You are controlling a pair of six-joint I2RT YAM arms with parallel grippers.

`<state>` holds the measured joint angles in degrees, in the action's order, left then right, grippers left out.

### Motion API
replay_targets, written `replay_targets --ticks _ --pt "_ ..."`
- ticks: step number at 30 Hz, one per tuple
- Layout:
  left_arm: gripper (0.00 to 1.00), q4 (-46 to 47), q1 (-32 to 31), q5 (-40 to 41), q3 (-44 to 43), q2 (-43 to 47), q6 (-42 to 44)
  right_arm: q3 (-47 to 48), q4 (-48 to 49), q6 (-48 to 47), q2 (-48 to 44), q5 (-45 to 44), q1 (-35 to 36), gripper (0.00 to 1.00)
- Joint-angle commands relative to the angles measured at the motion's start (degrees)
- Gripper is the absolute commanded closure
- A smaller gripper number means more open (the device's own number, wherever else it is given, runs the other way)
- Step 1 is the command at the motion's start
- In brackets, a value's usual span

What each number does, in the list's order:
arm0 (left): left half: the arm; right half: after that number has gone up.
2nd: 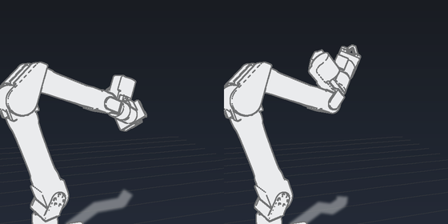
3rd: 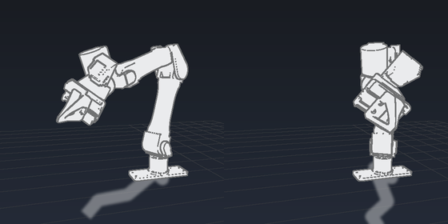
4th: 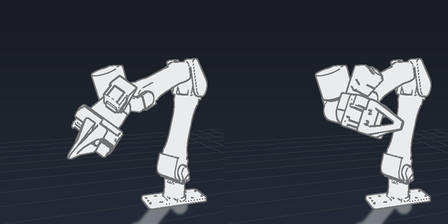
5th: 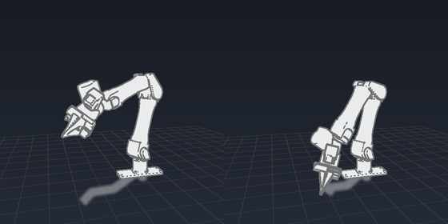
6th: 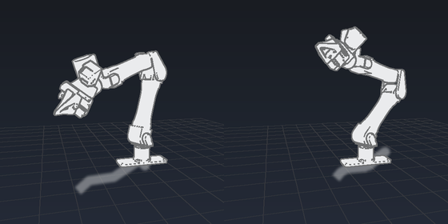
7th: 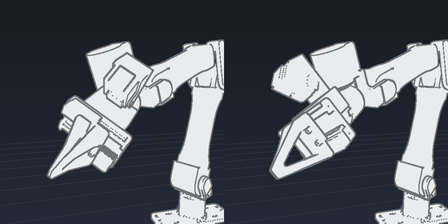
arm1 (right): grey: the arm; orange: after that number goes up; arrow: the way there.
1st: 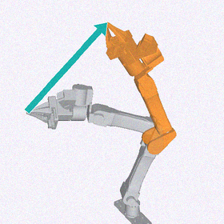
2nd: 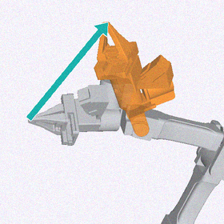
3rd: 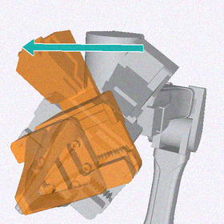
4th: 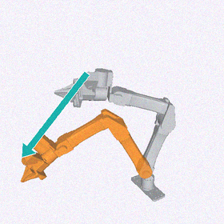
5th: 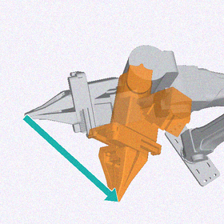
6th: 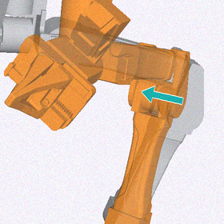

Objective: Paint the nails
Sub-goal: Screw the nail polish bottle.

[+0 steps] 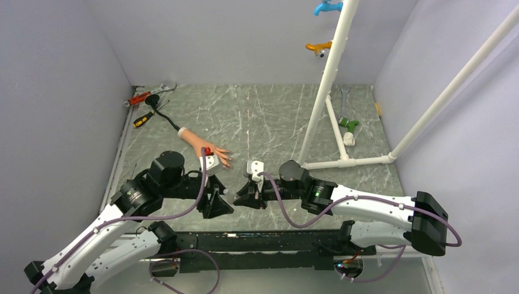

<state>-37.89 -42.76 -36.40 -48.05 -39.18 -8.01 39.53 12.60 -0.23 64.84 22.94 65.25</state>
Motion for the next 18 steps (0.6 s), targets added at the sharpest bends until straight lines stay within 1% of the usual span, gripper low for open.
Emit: replay_targets --ticks 1,2,4,6,9,18 --pt "0.18 2.0 -0.3 0.7 -3.7 2.7 -2.0 1.7 4.9 0.1 -0.1 -0.6 0.0 1.00" --pt "0.15 1.7 -0.3 1.7 -4.5 3.0 -2.9 1.6 4.9 0.1 -0.1 -0.7 -0.1 1.00" --pt "0.15 0.5 -0.4 4.9 -6.0 3.4 -5.4 1.6 4.8 0.1 0.0 -0.9 0.0 1.00" --pt "0.17 -1.6 -0.3 8.5 -7.8 2.9 -6.8 1.5 4.9 0.0 0.0 -1.2 0.0 1.00" --pt "0.24 -5.0 -0.3 12.1 -9.3 1.9 -7.8 1.6 4.9 0.1 0.0 -1.6 -0.1 1.00" --pt "0.42 -2.7 -0.3 10.1 -7.0 0.2 -9.8 1.9 4.1 0.1 -0.1 -2.1 0.0 1.00"
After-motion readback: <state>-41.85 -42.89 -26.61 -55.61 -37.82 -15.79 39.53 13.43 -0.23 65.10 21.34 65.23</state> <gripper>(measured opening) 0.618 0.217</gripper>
